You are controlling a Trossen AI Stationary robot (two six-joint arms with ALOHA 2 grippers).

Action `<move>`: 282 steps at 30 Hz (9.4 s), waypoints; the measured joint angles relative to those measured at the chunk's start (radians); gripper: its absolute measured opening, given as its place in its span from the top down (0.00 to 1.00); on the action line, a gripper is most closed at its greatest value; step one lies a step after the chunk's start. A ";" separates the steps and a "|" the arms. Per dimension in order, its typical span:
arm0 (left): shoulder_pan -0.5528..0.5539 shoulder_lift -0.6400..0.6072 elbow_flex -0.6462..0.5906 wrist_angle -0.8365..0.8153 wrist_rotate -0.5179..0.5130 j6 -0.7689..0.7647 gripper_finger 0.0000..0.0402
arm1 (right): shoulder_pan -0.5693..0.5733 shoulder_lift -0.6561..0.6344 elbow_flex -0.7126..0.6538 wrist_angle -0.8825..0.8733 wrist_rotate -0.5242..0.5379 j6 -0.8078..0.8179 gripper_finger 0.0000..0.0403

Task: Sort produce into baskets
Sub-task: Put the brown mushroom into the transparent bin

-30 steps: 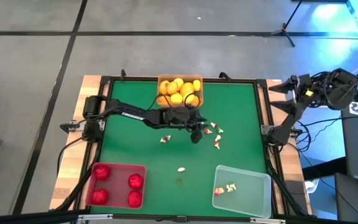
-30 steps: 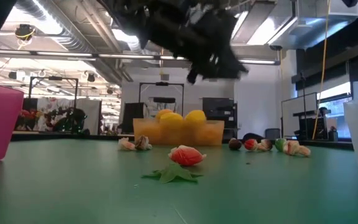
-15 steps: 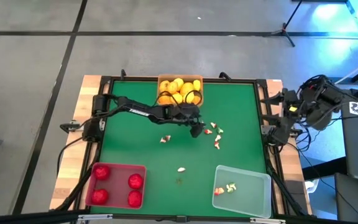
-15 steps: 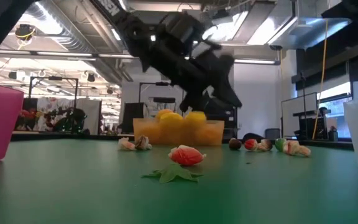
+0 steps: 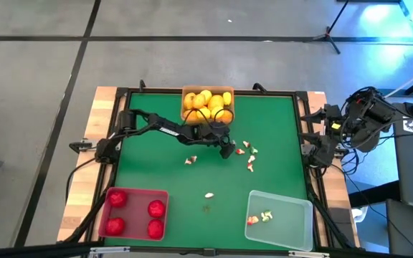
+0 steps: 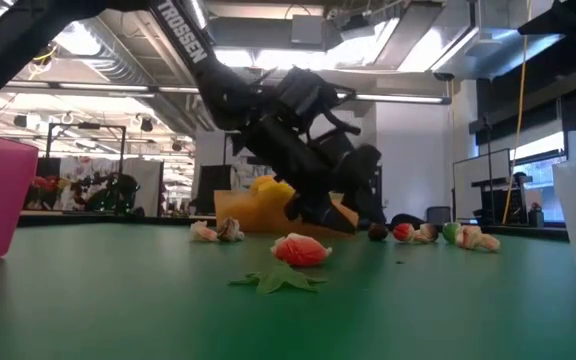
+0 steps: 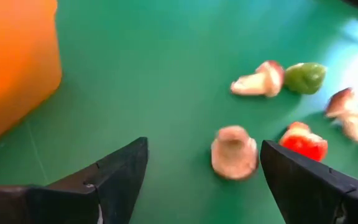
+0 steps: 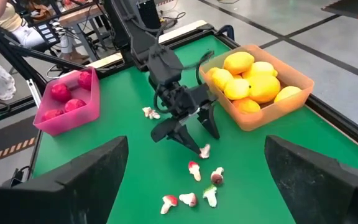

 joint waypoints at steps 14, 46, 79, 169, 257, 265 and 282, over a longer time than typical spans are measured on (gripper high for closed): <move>-0.017 0.015 0.000 0.059 -0.007 0.046 0.23 | 0.000 0.000 0.000 -0.001 0.000 0.006 0.07; -0.055 0.047 0.012 0.056 -0.058 -0.036 0.78 | 0.000 0.000 0.000 -0.001 0.003 0.006 0.07; -0.268 -0.125 0.195 0.260 0.032 0.061 0.86 | 0.000 0.000 0.000 -0.021 0.003 -0.005 0.07; -0.319 -0.085 0.608 -0.319 -0.079 -0.106 0.52 | 0.000 0.003 -0.135 0.084 0.000 0.084 0.07; -0.340 -0.615 -0.818 0.201 -0.230 0.005 0.52 | 0.000 0.002 -0.134 0.077 0.080 0.190 0.07; -0.333 -0.488 -0.818 0.290 -0.201 0.060 0.52 | 0.000 0.002 -0.134 0.080 0.080 0.234 0.07; -0.325 -0.415 -0.826 0.370 -0.278 0.027 0.52 | 0.000 0.002 -0.134 0.100 0.099 0.265 0.07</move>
